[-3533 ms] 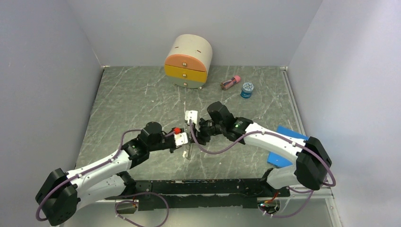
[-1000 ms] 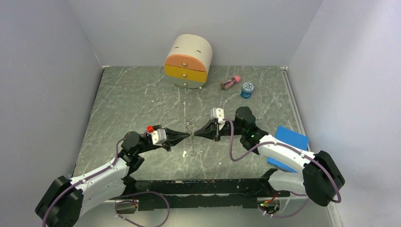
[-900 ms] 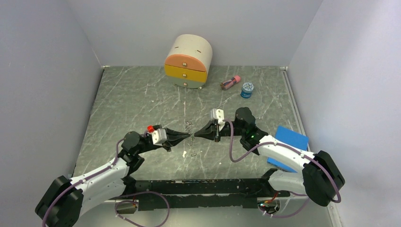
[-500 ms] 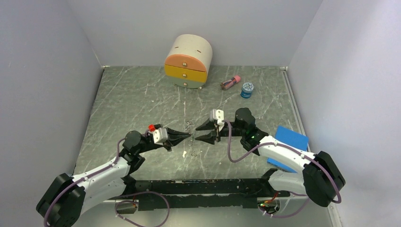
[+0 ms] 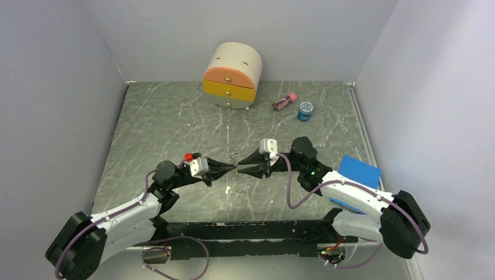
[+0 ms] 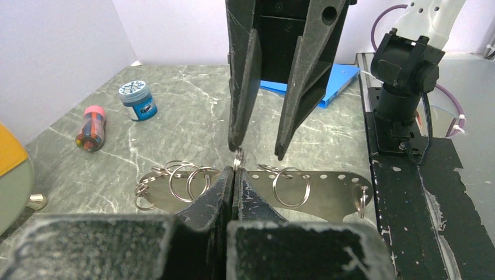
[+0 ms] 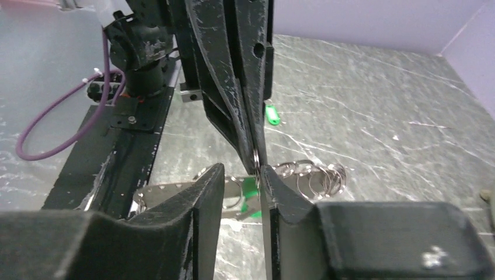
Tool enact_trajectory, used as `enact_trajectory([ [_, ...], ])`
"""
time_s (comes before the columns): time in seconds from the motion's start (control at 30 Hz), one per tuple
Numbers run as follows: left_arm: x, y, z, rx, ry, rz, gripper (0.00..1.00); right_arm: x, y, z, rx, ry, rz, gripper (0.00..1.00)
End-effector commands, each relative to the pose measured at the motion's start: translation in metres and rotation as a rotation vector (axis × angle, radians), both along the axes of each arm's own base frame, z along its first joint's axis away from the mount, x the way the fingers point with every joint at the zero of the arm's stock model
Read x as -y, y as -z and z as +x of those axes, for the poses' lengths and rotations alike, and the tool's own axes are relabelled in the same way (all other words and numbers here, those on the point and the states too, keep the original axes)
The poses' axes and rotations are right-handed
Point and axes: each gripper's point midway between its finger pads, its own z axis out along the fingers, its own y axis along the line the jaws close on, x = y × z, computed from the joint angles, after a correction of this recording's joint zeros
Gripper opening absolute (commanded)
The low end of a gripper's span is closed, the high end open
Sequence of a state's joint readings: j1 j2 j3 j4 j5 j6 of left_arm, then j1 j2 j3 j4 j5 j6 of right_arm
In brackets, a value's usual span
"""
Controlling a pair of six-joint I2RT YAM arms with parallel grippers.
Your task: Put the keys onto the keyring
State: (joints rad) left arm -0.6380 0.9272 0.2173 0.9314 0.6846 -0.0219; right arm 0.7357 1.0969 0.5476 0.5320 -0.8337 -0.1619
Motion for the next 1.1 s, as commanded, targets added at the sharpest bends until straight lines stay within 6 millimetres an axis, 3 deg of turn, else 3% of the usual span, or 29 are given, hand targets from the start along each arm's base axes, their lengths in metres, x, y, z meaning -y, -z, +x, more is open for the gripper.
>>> enact_trajectory([
  [0.0, 0.001, -0.018, 0.001, 0.058, 0.007, -0.040, 0.02, -0.012, -0.022, 0.002, 0.052, -0.016, 0.045, 0.27],
  [0.1, 0.000, -0.018, 0.000, 0.058, 0.009, -0.042, 0.03, -0.014, -0.020, 0.004, 0.044, -0.010, 0.045, 0.21],
  [0.4, 0.000, -0.020, -0.002, 0.069, 0.012, -0.048, 0.02, -0.011, -0.012, 0.011, 0.048, 0.035, 0.025, 0.23],
  [0.57, -0.001, -0.021, -0.002, 0.073, 0.011, -0.052, 0.03, -0.011, -0.011, 0.011, 0.048, 0.037, 0.027, 0.00],
  [0.73, -0.004, -0.022, -0.001, 0.073, -0.018, -0.061, 0.03, -0.011, -0.011, 0.011, 0.053, 0.038, 0.018, 0.00],
  [0.9, -0.011, -0.018, 0.004, 0.083, -0.068, -0.029, 0.41, -0.009, -0.010, 0.016, 0.069, 0.053, -0.037, 0.00],
  [1.07, -0.018, -0.007, 0.007, 0.075, -0.106, 0.086, 0.49, -0.008, 0.002, 0.023, 0.048, 0.066, -0.148, 0.00],
])
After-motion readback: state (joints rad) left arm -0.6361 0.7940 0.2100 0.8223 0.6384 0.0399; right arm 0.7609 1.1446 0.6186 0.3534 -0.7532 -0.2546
